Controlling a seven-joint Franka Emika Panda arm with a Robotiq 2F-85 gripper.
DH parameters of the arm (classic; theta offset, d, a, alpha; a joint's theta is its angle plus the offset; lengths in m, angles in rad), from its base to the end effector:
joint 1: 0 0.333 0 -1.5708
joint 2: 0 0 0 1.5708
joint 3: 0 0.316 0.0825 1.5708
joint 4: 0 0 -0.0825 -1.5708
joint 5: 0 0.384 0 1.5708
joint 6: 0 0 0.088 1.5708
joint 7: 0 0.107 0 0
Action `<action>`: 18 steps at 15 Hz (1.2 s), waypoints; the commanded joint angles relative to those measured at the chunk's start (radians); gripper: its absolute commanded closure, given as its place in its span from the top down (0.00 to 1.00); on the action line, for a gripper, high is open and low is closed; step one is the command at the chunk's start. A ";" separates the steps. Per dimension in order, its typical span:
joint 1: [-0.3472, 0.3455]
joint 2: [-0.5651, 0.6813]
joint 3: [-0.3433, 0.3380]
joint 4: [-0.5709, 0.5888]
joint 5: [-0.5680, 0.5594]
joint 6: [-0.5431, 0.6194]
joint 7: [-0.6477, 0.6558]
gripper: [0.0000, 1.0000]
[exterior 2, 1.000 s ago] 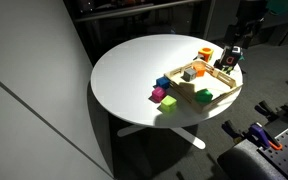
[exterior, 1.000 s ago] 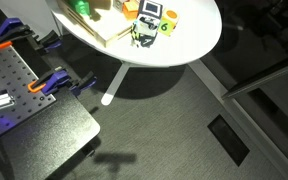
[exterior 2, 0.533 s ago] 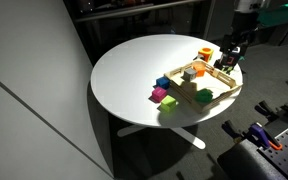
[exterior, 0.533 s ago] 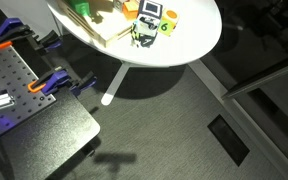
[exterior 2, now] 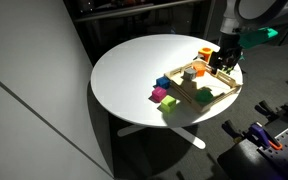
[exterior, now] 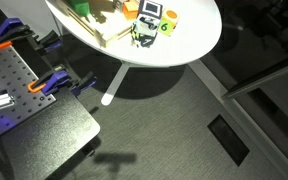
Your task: Put the green block on the table
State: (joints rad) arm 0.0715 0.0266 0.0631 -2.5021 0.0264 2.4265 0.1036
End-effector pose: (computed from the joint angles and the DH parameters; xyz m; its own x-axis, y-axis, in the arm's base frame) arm 0.4517 0.0614 0.2646 0.9946 0.0105 -0.1034 0.0099 -0.9999 -0.0062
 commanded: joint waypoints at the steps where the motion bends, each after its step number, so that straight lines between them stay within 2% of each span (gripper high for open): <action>1: 0.015 0.062 0.010 0.011 -0.036 0.043 0.073 1.00; 12: 0.081 0.197 -0.001 0.043 -0.073 0.092 0.233 1.00; 18: 0.105 0.253 -0.004 0.080 -0.071 0.108 0.251 1.00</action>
State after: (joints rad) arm 0.1589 0.2488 0.0699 -2.4536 -0.0170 2.5282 0.3167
